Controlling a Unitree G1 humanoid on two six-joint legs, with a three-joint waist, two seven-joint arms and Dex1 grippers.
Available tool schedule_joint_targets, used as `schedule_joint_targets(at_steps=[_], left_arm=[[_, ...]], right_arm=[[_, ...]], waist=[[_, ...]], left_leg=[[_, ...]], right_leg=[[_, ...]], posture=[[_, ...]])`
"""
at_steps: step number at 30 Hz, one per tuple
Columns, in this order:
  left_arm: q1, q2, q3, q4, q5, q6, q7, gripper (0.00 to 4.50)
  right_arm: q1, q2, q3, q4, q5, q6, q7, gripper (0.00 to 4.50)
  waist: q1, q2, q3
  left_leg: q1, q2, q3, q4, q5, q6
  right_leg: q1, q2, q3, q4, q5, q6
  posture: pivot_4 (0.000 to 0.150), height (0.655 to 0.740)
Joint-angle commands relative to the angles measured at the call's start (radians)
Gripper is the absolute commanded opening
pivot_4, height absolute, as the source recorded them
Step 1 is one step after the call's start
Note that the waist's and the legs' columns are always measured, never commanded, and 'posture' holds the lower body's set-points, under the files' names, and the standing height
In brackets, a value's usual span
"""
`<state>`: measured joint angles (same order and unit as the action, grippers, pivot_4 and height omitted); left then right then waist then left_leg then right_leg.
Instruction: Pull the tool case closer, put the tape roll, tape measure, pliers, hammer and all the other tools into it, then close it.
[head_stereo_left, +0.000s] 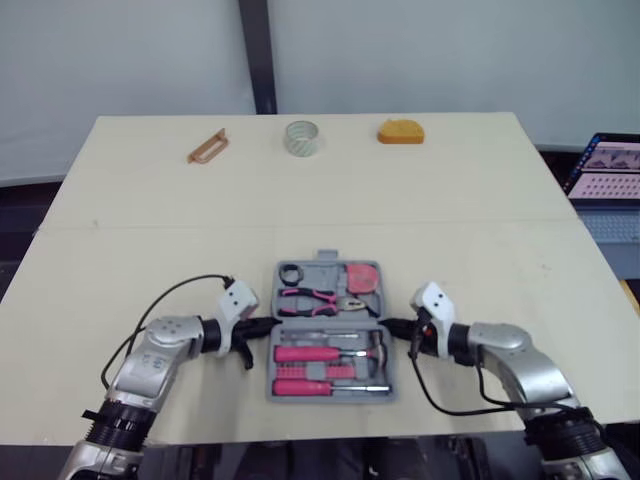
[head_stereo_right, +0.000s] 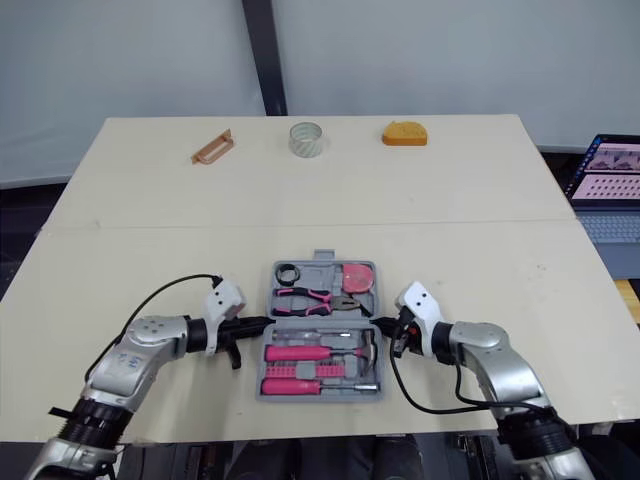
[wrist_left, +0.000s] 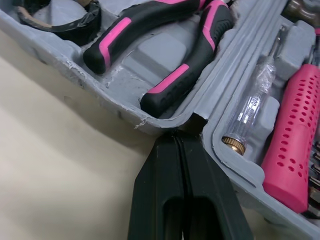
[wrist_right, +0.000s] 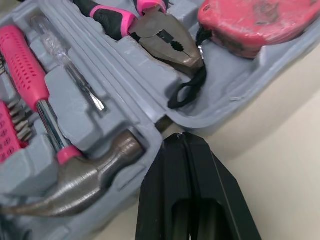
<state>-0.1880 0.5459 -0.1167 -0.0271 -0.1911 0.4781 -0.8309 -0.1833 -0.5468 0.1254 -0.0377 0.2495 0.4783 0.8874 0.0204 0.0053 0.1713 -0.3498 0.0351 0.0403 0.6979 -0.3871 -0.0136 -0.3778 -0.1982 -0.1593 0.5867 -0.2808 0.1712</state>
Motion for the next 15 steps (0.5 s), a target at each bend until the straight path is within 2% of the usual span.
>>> schedule_joint_targets(at_steps=[1,15], left_arm=[[0.013,-0.011,-0.013,-0.07,-0.022,0.009,-0.005,0.0],[0.063,0.03,0.002,-0.08,-0.01,-0.001,-0.01,0.0]], right_arm=[[0.005,0.006,0.014,-0.041,0.011,-0.004,0.011,0.02],[0.028,-0.016,0.022,-0.085,0.024,0.029,0.044,0.02]], waist=[[0.001,0.0,0.0],[0.0,0.0,0.0]], left_leg=[[0.0,0.0,0.0,0.0,0.0,0.0],[0.0,0.0,0.0,0.0,0.0,0.0]], right_leg=[[0.0,0.0,0.0,0.0,0.0,0.0],[0.0,0.0,0.0,0.0,0.0,0.0]], posture=[[0.15,0.74],[0.15,0.74]])
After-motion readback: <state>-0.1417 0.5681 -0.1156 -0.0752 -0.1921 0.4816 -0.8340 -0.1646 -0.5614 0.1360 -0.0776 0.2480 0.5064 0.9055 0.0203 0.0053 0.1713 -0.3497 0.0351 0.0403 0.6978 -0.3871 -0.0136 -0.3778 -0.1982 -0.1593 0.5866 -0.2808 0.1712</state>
